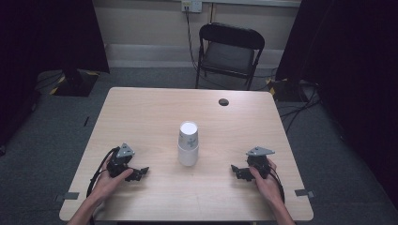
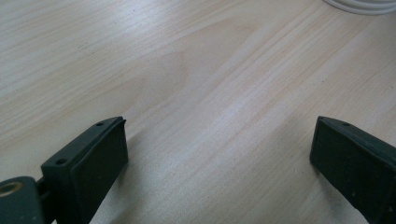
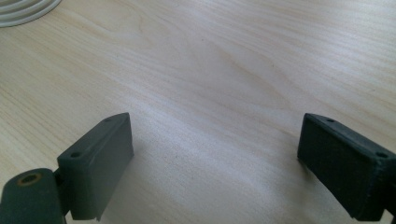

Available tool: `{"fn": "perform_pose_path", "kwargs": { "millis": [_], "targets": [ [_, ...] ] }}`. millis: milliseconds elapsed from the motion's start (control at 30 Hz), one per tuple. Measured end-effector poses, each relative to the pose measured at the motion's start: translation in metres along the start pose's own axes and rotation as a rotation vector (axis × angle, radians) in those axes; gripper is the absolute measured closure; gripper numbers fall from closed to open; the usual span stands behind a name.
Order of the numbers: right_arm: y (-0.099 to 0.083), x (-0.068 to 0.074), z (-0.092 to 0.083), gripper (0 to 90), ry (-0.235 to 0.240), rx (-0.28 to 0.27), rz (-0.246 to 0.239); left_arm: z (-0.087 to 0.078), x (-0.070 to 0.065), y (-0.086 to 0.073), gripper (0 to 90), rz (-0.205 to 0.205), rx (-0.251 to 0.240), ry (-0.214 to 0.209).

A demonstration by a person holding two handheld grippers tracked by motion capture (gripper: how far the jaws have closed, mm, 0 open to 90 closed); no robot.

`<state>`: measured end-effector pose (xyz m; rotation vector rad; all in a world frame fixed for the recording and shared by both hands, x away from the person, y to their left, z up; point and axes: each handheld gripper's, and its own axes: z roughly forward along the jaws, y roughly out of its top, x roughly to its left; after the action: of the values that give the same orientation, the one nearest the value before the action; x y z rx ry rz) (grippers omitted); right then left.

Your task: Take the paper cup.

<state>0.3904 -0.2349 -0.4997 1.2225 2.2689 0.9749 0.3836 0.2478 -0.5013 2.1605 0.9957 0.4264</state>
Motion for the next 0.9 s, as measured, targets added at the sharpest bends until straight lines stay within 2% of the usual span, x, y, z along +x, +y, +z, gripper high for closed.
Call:
{"fn": "perform_pose_path", "kwargs": {
  "millis": [67, 267, 367, 533, 600, 733, 833, 900],
  "targets": [
    [0.0, 0.0, 0.0, 9.8, 0.0, 0.0, -0.001, 0.0, -0.001, 0.001, 4.0, -0.014, 0.003, -0.002],
    [0.0, 0.0, 0.0, 9.8, 0.001, 0.0, -0.001, 0.0, -0.002, 0.002, 5.3, -0.023, 0.011, 0.002],
    [0.0, 0.0, 0.0, 9.8, 0.0, 0.0, -0.001, -0.004, -0.002, 0.002, 9.0, -0.007, 0.025, -0.005],
    [0.0, 0.0, 0.0, 9.9, 0.0, 0.0, 0.001, -0.005, -0.003, 0.002, 11.8, -0.01, 0.027, -0.004],
    [0.0, 0.0, 0.0, 9.9, -0.001, 0.0, 0.001, -0.007, -0.004, 0.003, 15.6, -0.013, 0.032, -0.005],
    [0.0, 0.0, 0.0, 9.9, -0.001, 0.0, 0.0, -0.01, -0.006, 0.005, 18.3, -0.05, 0.033, -0.07],
    [0.0, 0.0, 0.0, 9.8, -0.001, 0.0, 0.001, -0.013, -0.01, 0.009, 18.6, -0.034, 0.021, -0.098],
    [0.0, 0.0, 0.0, 9.8, -0.001, 0.0, 0.001, -0.017, -0.012, 0.012, 19.8, -0.028, -0.019, -0.111]
  ]
}}
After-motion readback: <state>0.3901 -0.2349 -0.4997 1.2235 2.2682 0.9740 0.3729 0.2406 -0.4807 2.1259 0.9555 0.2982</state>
